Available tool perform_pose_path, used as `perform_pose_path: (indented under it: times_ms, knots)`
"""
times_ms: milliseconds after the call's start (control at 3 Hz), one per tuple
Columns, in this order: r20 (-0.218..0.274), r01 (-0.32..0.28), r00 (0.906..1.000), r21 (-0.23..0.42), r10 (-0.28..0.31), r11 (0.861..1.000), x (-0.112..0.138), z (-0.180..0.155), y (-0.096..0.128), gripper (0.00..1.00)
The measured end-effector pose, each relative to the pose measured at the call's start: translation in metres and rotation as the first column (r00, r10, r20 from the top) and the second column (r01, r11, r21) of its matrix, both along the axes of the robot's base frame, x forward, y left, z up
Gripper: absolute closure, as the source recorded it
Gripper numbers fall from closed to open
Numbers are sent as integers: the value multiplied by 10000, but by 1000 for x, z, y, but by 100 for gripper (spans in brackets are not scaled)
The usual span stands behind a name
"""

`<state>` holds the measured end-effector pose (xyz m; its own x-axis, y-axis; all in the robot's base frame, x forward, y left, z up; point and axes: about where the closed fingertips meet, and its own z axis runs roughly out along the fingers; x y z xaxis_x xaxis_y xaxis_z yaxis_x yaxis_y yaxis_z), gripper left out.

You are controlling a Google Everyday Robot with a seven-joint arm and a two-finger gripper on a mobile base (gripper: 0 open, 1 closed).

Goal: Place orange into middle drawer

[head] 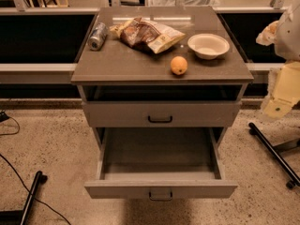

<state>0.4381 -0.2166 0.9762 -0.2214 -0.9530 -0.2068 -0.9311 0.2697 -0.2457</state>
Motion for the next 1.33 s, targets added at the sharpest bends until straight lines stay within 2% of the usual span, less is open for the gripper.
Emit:
perform_pose_path:
  times_ms: [333,667,1000,1333]
  knots:
    - [37,-46,10000,59,46,10000,3,0,2,0]
    - [474,-654,9970,786,618,9948,41,-2,24,0]
    - [1398,-1556,9813,1719,1323,9727,115,0,60,0]
    - [2055,-2082,9661,2622,1563,9423,186,-6,95,0]
